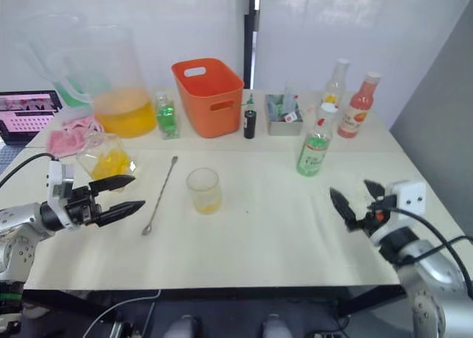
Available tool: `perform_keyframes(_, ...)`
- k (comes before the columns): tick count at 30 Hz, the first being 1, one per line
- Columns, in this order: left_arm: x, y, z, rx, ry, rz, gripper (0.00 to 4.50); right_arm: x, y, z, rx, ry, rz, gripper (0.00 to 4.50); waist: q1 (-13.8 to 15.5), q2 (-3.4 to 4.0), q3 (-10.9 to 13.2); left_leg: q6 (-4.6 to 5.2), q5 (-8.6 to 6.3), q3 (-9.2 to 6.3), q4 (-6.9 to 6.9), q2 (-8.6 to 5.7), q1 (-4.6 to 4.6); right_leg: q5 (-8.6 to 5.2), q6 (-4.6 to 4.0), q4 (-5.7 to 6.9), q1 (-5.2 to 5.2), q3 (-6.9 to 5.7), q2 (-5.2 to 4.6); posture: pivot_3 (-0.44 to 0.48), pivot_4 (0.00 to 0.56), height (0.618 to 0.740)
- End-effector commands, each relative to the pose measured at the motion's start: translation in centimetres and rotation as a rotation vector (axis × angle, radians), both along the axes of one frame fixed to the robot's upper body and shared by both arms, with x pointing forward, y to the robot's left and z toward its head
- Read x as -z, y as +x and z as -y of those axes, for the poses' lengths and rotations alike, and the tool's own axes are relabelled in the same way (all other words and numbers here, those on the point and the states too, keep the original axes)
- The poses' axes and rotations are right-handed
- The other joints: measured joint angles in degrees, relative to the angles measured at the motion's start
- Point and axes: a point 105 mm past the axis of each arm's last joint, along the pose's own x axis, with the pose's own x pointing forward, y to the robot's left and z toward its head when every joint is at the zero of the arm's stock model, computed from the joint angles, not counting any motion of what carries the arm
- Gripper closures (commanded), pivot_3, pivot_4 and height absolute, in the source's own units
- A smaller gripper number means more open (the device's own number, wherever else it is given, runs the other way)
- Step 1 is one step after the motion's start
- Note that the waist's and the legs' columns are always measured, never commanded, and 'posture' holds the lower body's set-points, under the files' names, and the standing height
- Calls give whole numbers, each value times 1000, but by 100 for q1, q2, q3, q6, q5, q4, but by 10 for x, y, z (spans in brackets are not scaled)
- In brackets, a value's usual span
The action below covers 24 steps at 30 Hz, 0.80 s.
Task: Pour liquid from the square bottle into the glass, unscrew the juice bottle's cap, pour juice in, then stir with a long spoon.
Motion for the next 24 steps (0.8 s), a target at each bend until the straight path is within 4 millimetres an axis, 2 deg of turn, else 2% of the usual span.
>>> perform_keyframes(1, -18, -10, 0, -24, 15, 95, 45, -22, 17, 9, 15, -33, 35, 0, 2, 2, 1, 0, 0, 0, 0, -2, -1, 0, 0, -1, 0, 0, -1, 0, 150, 703)
perform_keyframes(5, -17, -29, -9, -84, 21, 105, 45, -37, 49, 6, -6, -63, 44, 0, -27, 3, 2, 2, 0, -6, -13, 2, 1, -3, -2, -1, -4, -2, 5, 0, 150, 703)
perform_keyframes(10, -16, -38, -10, -102, 25, 104, 45, -44, 59, 7, -15, -79, 60, 0, 34, 4, 2, 2, 0, -7, -12, -1, -6, -6, 2, -4, -4, -2, 3, 0, 150, 703)
perform_keyframes(13, -5, -57, -16, -162, 2, 89, 45, -54, 93, -4, -73, -89, 58, 0, -92, 16, 8, 1, 0, 8, -5, 0, -4, -1, 1, -10, -5, 3, -1, 0, 150, 703)
perform_keyframes(15, -4, -63, -15, -181, -6, 91, 45, -58, 106, -5, -85, -82, 59, 0, -120, 18, 8, 1, 0, 16, -5, 0, -4, 12, 3, -21, -5, 11, -1, 0, 150, 703)
perform_keyframes(18, -4, -67, -14, -193, -14, 92, 45, -62, 116, -4, -103, -76, 69, 0, -77, 17, 8, 2, 0, 1, -13, 5, -2, 7, -2, -14, -7, 2, 7, 0, 150, 703)
perform_keyframes(24, 0, -77, -20, -225, 3, 86, 45, -66, 136, -19, -172, -87, 63, 0, -80, 22, 11, 2, -1, 6, -14, 0, -12, 2, 1, -18, -12, 4, 2, 0, 150, 703)
